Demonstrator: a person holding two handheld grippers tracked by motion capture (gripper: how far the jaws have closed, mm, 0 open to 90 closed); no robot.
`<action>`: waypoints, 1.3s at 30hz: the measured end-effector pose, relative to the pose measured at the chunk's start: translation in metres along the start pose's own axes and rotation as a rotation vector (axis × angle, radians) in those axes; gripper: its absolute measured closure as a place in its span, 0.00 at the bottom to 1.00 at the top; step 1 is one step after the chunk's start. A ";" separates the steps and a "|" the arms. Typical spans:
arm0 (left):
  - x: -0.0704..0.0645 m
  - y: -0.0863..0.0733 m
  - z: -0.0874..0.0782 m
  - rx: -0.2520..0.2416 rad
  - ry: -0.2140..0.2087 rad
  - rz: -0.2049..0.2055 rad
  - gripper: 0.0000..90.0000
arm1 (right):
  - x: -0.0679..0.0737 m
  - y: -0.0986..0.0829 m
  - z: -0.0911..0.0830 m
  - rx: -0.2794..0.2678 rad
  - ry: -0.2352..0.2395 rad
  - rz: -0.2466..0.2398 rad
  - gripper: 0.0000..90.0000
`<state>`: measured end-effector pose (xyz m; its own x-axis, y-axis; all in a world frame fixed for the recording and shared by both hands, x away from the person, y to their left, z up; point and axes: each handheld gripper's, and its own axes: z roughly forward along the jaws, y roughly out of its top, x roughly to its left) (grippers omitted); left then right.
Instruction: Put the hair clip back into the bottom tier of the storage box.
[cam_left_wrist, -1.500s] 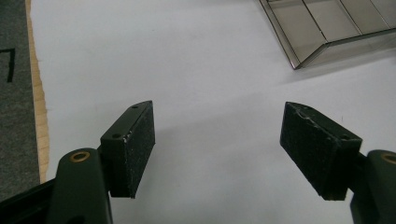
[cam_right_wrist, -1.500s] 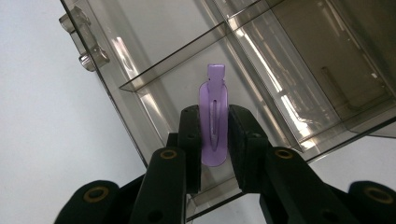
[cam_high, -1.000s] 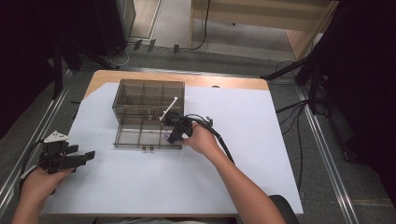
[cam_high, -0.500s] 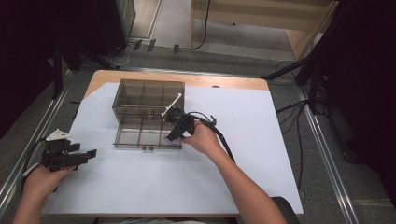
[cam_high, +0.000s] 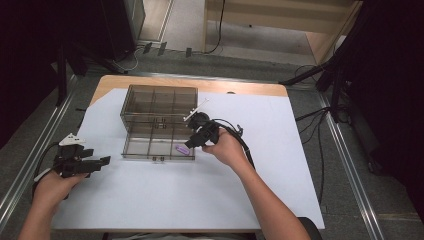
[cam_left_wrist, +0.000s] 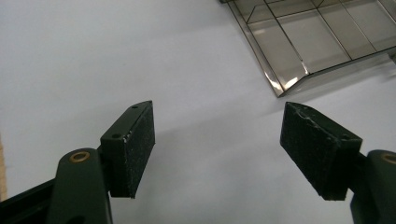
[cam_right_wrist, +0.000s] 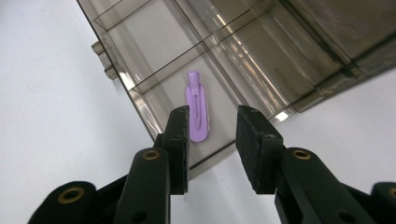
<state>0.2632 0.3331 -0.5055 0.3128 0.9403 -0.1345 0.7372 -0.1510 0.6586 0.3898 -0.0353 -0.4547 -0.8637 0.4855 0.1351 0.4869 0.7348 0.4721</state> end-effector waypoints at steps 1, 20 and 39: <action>0.000 0.001 0.001 0.001 0.001 0.003 0.31 | -0.002 -0.003 -0.004 -0.014 -0.001 0.009 0.74; -0.003 0.013 0.010 0.001 -0.013 0.018 0.30 | -0.026 -0.033 -0.033 -0.101 -0.031 0.093 0.63; -0.004 0.016 0.015 0.009 -0.017 0.031 0.30 | -0.061 -0.060 -0.052 -0.180 -0.080 0.177 0.57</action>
<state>0.2831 0.3227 -0.5051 0.3454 0.9298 -0.1269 0.7324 -0.1825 0.6560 0.4063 -0.1333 -0.4459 -0.7503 0.6406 0.1636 0.5928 0.5424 0.5953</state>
